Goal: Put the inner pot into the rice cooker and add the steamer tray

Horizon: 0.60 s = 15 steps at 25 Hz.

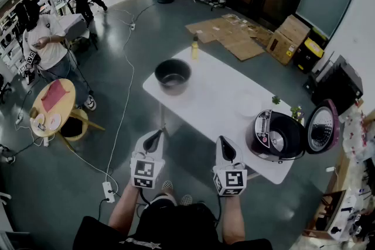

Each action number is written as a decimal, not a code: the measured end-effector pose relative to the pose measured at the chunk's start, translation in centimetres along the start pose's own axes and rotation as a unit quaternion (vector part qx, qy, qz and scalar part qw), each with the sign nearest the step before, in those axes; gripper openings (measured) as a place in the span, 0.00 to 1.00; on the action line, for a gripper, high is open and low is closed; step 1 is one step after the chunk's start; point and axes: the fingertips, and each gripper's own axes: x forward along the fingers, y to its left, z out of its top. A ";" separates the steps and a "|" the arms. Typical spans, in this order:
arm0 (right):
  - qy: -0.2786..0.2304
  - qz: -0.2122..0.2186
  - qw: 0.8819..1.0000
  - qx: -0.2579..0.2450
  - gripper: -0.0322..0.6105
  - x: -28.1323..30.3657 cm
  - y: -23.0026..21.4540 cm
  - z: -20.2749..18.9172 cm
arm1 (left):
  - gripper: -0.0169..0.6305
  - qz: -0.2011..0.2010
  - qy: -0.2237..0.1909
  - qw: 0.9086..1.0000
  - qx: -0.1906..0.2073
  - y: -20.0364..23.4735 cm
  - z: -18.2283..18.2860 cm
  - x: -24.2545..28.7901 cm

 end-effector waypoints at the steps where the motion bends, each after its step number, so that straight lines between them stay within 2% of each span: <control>1: -0.001 -0.001 1.000 0.001 0.05 0.1 -0.1 0.2 | 0.04 0.001 -0.001 1.000 0.001 0.1 0.2 0.1; 9: 0.009 -0.001 1.000 -0.003 0.05 2.2 -0.6 0.1 | 0.04 0.015 -0.002 1.000 0.003 1.2 0.7 1.5; 15: 0.019 0.005 1.000 -0.006 0.05 6.8 -1.2 -0.5 | 0.04 0.020 0.003 1.000 0.000 3.6 0.3 5.4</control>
